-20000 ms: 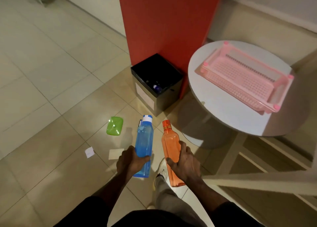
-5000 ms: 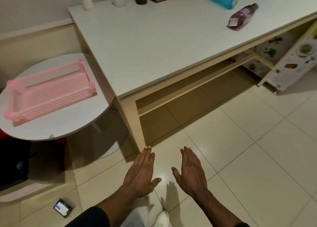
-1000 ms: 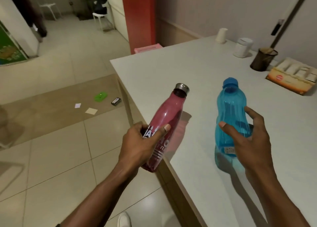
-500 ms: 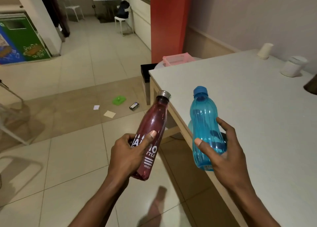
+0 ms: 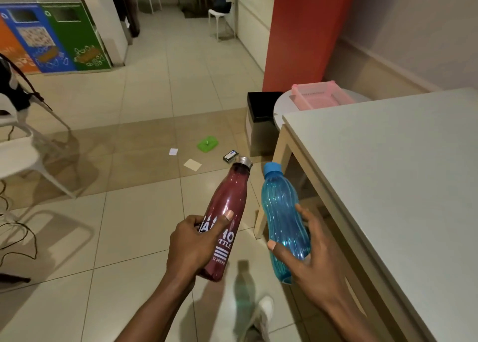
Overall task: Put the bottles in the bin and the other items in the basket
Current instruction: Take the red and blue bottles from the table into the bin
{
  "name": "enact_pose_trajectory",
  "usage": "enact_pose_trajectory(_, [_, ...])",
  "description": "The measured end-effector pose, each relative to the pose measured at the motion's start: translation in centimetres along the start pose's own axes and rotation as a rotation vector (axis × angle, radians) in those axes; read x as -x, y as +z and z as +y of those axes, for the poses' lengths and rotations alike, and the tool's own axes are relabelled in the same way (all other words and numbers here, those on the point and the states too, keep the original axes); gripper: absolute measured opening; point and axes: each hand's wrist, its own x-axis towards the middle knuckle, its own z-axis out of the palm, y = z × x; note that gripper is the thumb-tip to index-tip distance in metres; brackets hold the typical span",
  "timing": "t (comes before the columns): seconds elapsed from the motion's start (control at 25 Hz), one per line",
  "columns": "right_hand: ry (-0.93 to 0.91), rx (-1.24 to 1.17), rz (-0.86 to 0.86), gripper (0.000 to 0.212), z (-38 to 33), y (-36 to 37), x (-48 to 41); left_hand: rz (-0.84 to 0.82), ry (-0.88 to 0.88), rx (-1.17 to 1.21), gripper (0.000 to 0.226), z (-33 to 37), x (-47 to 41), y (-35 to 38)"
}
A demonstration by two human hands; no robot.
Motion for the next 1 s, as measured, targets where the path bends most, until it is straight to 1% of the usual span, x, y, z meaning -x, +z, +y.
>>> enact_pose_trajectory(0.16, [0.018,0.049,-0.061,0.094,0.9,2.9,-6.2,0.042,-0.054,-0.033,0.052,-0.1,-4.8,0.0])
enact_pose_trajectory(0.28, [0.043,0.027,-0.071,0.091,1.4,5.2,-11.6,0.075,-0.075,-0.063,0.059,1.2,-9.1,0.2])
enact_pose_trajectory(0.4, [0.081,0.054,-0.110,0.094,1.5,7.1,-16.7,0.124,-0.074,-0.118,0.067,3.6,-13.1,0.3])
enact_pose_trajectory(0.52, [0.094,0.096,-0.155,0.098,1.8,8.9,-21.7,0.167,-0.065,-0.154,0.062,5.4,-17.6,0.6])
enact_pose_trajectory(0.6, [0.127,0.115,-0.185,0.099,2.0,9.9,-24.5,0.164,-0.070,-0.194,0.060,6.3,-20.3,0.6])
enact_pose_trajectory(0.72, [0.186,0.077,-0.215,0.103,2.0,11.4,-28.0,0.134,-0.121,-0.163,0.071,6.7,-23.4,0.6])
enact_pose_trajectory(0.8, [0.218,0.082,-0.249,0.106,1.8,12.9,-30.5,0.117,-0.150,-0.132,0.075,6.6,-26.2,0.1])
enact_pose_trajectory(0.88, [0.228,0.112,-0.242,0.103,1.3,14.8,-33.0,0.113,-0.171,-0.118,0.070,6.3,-29.6,-0.7])
enact_pose_trajectory(1.0, [0.221,0.223,-0.209,0.099,0.4,17.7,-36.8,0.070,-0.135,-0.235,0.053,6.4,-34.9,-2.2])
